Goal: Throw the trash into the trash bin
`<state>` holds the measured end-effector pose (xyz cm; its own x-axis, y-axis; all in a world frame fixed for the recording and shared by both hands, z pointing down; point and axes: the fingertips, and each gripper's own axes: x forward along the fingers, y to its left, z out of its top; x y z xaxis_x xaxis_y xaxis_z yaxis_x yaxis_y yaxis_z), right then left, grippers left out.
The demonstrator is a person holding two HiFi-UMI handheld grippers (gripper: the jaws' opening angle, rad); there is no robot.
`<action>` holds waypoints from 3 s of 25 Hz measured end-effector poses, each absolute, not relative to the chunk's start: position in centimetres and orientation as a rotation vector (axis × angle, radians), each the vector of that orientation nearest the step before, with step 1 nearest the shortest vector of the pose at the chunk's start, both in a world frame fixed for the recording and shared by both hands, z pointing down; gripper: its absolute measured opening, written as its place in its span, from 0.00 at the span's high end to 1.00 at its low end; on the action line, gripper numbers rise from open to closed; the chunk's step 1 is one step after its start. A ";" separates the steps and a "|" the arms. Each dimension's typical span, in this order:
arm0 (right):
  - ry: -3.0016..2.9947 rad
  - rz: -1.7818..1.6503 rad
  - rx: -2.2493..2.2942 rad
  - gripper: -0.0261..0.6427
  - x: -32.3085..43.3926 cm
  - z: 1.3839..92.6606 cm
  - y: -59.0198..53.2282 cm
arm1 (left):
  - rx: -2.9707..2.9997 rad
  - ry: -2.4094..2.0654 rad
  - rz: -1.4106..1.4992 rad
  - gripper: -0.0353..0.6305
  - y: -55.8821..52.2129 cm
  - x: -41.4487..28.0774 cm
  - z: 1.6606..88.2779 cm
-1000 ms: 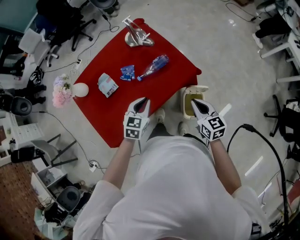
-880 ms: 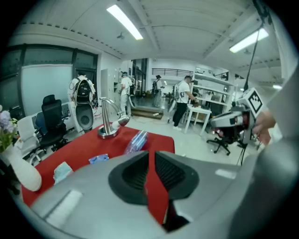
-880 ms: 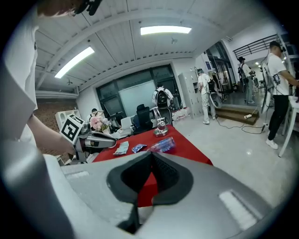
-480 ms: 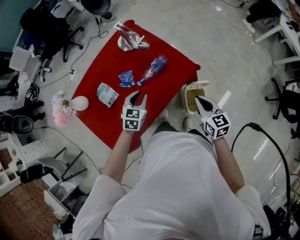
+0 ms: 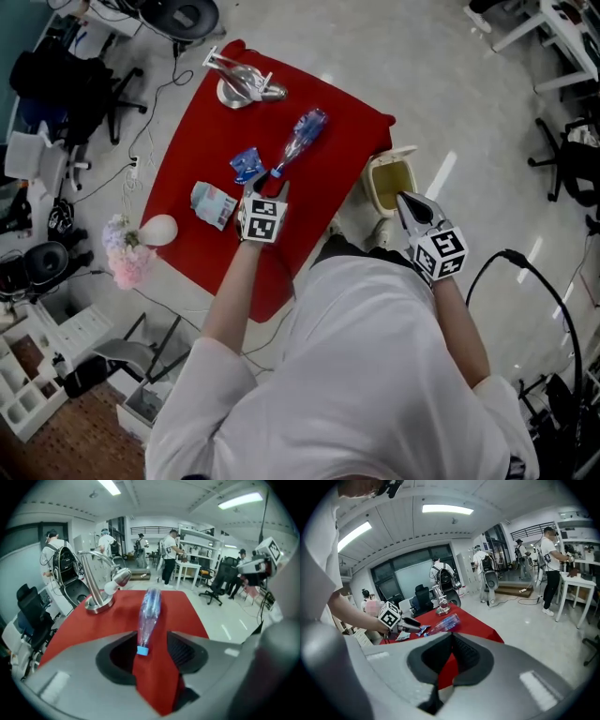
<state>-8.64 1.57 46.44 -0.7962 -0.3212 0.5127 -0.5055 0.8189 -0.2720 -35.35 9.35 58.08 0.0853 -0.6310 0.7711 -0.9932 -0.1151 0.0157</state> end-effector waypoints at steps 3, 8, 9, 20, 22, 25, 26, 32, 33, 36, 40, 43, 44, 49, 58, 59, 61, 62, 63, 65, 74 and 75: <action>-2.536 0.567 0.664 0.96 -8.1 46.6 1.3 | 1.815 -1.551 0.881 0.60 8.5 -35.7 60.1; -2.504 0.577 0.744 0.96 -6.8 46.8 1.3 | 1.808 -1.482 0.942 0.59 7.3 -36.7 63.9; -2.498 0.580 0.759 0.96 -6.6 46.9 1.4 | 1.795 -1.458 0.949 0.59 7.2 -36.8 64.2; -2.439 0.622 0.858 0.96 -5.0 47.5 2.6 | 1.769 -1.340 1.013 0.56 6.2 -37.0 66.5; -2.435 0.628 0.866 0.96 -5.0 47.7 2.7 | 1.767 -1.327 1.024 0.59 6.2 -37.0 67.0; -2.429 0.638 0.880 0.96 -4.8 47.8 2.9 | 1.767 -1.319 1.006 0.62 6.2 -36.8 67.2; -2.427 0.642 0.884 0.96 -4.7 47.9 3.0 | 1.771 -1.321 1.001 0.63 6.2 -36.7 67.1; -2.422 0.662 0.905 0.96 -4.2 48.2 3.4 | 1.770 -1.337 0.964 0.70 6.0 -36.7 66.4; -2.422 0.663 0.911 0.96 -4.1 48.3 3.4 | 1.770 -1.324 0.932 0.70 6.0 -36.3 66.4; -2.426 0.665 0.929 0.96 -3.5 48.2 3.2 | 1.767 -1.322 0.870 0.70 5.9 -35.8 66.0; -2.438 0.681 0.934 0.96 -2.8 48.4 2.9 | 1.743 -1.348 0.811 0.70 6.0 -35.2 64.7; -2.450 0.688 0.919 0.96 -2.4 48.4 2.6 | 1.715 -1.368 0.774 0.70 6.4 -34.7 64.0; -2.454 0.685 0.912 0.96 -2.2 48.4 2.5 | 1.709 -1.375 0.767 0.70 6.5 -34.6 63.8; -2.468 0.683 0.890 0.96 -0.3 48.2 2.3 | 1.665 -1.415 0.698 0.70 7.2 -33.5 62.6; -2.469 0.700 0.849 0.96 1.7 48.9 2.6 | 1.610 -1.527 0.592 0.70 7.8 -32.9 60.7; -2.470 0.701 0.846 0.96 1.9 48.9 2.6 | 1.611 -1.537 0.589 0.70 7.8 -32.9 60.4; -2.473 0.700 0.841 0.96 2.0 48.9 2.6 | 1.615 -1.556 0.584 0.70 7.7 -32.8 59.8; -2.475 0.700 0.838 0.96 1.9 48.9 2.6 | 1.617 -1.565 0.583 0.70 7.6 -32.8 59.5; -2.476 0.699 0.836 0.96 1.9 48.9 2.5 | 1.618 -1.572 0.581 0.70 7.5 -32.8 59.2; -2.480 0.697 0.833 0.96 1.8 48.8 2.4 | 1.620 -1.586 0.571 0.70 7.3 -32.8 58.7; -2.492 0.697 0.816 0.96 2.1 48.8 1.7 | 1.619 -1.677 0.560 0.70 6.4 -32.6 55.7; -2.493 0.697 0.814 0.96 2.1 48.8 1.6 | 1.619 -1.688 0.557 0.70 6.2 -32.7 55.4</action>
<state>2.12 1.64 48.84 -0.7379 -0.4194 0.5288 -0.6329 0.7022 -0.3262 -32.70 6.24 55.39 0.0486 -0.6670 0.7435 -0.9786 0.1174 0.1693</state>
